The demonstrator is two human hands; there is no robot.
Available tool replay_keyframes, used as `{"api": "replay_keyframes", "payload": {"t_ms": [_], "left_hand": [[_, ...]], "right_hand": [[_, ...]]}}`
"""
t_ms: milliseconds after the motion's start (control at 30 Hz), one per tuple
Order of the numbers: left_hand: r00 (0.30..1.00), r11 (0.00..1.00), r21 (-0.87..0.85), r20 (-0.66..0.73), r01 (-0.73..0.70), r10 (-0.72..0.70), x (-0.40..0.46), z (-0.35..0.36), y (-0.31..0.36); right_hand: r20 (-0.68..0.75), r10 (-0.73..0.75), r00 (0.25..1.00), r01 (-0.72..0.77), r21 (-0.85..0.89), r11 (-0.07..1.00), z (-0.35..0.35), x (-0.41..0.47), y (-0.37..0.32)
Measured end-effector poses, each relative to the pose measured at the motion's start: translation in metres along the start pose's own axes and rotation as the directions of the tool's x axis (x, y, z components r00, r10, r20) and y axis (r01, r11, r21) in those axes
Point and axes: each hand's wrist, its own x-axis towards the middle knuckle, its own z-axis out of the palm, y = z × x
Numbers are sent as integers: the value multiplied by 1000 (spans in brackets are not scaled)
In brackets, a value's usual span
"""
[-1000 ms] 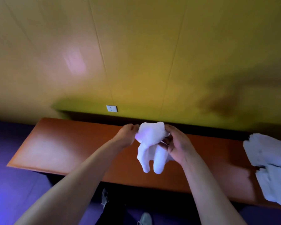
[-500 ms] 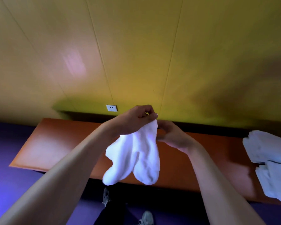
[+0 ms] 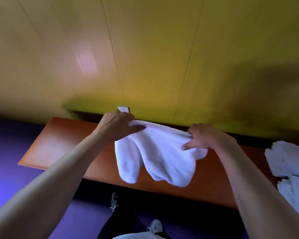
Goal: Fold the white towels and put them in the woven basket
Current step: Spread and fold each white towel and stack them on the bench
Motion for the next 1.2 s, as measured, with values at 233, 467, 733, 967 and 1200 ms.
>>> {"api": "replay_keyframes", "payload": {"t_ms": [233, 467, 733, 967, 1200], "left_hand": [[943, 991, -119, 331, 65, -22, -21, 30, -35], [931, 990, 4, 339, 138, -131, -27, 68, -65], [816, 884, -39, 405, 467, -413, -51, 130, -140], [728, 730, -164, 369, 663, -578, -14, 167, -163], [912, 882, -245, 22, 402, -410, 73, 158, -155]], "right_hand": [[-77, 99, 992, -67, 338, 939, 23, -16, 69], [-107, 100, 989, -39, 465, 884, 29, -13, 94], [0, 185, 983, -175, 326, 929, 30, 17, 127], [-215, 347, 913, -303, 215, 928, 56, 59, 156], [-573, 487, 659, -515, 128, 848, 49, 90, 197]]}}
